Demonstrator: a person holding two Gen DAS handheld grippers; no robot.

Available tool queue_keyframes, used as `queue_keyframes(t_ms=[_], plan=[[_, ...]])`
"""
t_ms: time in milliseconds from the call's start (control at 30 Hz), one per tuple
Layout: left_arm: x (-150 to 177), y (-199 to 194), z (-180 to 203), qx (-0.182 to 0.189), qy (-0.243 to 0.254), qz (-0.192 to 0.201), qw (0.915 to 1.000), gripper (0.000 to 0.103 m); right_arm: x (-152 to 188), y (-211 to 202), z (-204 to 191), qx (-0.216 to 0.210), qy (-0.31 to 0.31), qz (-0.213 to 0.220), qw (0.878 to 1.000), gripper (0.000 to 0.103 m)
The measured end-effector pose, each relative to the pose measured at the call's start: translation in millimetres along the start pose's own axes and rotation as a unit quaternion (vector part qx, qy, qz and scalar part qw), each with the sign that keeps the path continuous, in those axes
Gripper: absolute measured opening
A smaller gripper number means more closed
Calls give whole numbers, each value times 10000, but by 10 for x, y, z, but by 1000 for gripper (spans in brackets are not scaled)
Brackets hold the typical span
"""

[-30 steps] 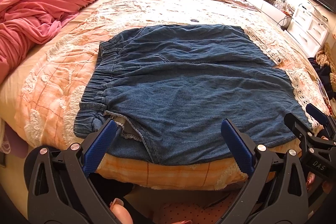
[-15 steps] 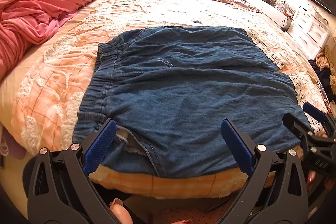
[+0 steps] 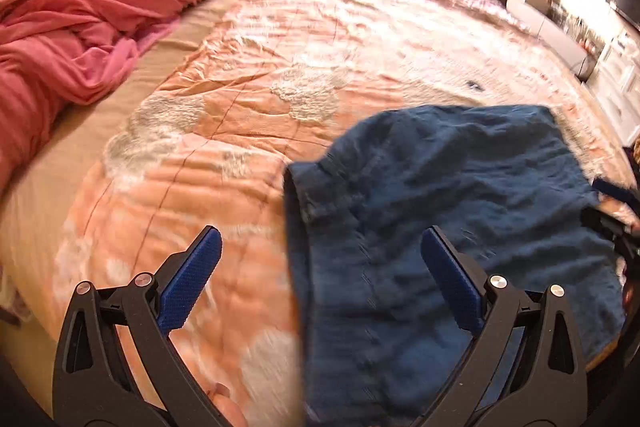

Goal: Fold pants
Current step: 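Grasp the elastic waistband with the left gripper while the right gripper grasps the lace hem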

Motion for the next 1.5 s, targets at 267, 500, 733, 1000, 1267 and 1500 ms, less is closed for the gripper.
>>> queue_keyframes(t_ms=[267,500,733,1000,1267,1500], plan=[[-233,454,-32,-113,438,-140,9989,93,-402,600,86,10,-798,-419,9959,99],[-258,708,17,204,541,-250,9980,59,-627,1006,116,-199,-907,-718,9931,99],[-293,605,124,265,779,114,9965,27,-812,1219,-56,-436,-1441,-823,9852,98],[-390,261,117,615,647,762,9931,26,-931,1443,-336,-684,-2528,-1050,9594,96],[-336,169,172,800,713,915,9900,26,-790,1522,-565,-1324,-2575,-1236,9492,32],[-338,185,66,775,585,959,9906,26,-734,1021,-529,-1003,-2120,-442,9711,4]])
Point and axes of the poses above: each gripper's, at about its wrist camera, not at the fingertips, and y roughly the way its jaws point, z to its right, x to its underside, the point moved 8 cm from there along y, roughly the way its jaws point, and after that the axes turned 3 degrees about -x, right-handed, at the moved point
